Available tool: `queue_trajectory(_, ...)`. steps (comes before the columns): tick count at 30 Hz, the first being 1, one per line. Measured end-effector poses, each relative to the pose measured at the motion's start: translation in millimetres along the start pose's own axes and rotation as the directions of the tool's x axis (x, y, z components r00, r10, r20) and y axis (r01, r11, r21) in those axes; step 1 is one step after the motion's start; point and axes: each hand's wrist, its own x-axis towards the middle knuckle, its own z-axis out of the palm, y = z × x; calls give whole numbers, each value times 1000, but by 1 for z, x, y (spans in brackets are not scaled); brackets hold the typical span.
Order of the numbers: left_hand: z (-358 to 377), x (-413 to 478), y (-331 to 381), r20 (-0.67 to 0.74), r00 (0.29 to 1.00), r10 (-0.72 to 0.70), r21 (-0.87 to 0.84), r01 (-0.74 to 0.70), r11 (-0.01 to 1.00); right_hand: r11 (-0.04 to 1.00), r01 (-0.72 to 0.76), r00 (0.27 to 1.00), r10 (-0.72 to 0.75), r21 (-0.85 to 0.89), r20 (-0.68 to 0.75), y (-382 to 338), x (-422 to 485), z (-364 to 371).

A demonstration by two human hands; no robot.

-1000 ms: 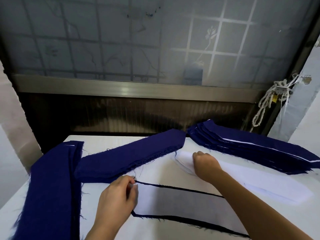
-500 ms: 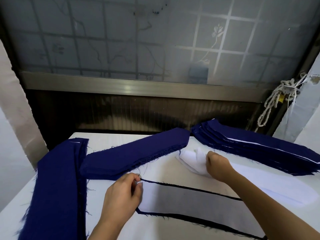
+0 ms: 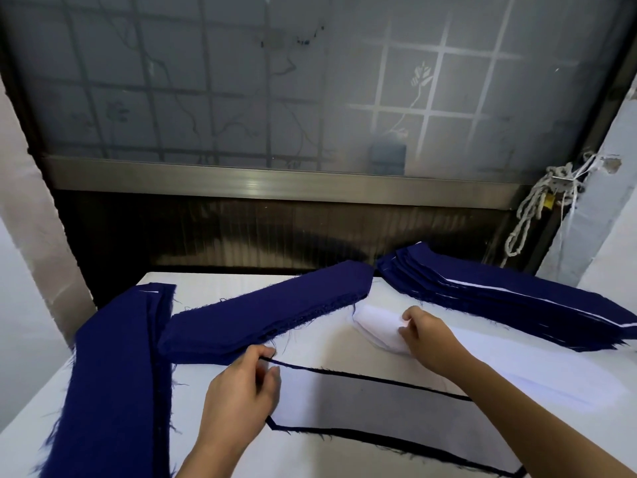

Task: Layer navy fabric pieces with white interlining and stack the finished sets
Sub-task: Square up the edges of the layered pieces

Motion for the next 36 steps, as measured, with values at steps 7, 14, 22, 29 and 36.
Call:
queue_trajectory(7,1,0,-2,-9,1000,-1,-7,1,1000,962,-32,999,30,-271,-13,0,19,22)
queue_trajectory(14,3,1,-5,-15,1000,10,16,-10,1000,959,-82,992,104,-271,71,10,23,18)
queue_trajectory(22,3,2,-4,-6,1000,17,37,-16,999,976,-207,977,202,72,71,17,12,-8)
queue_trajectory(29,2,2,-2,-5,999,36,40,-36,999,995,31,999,-30,94,-10,-22,-9,-39)
queue_trajectory(36,1,1,1,-76,964,256,7,-256,967,934,343,939,-341,100,-32,-99,-58,-22)
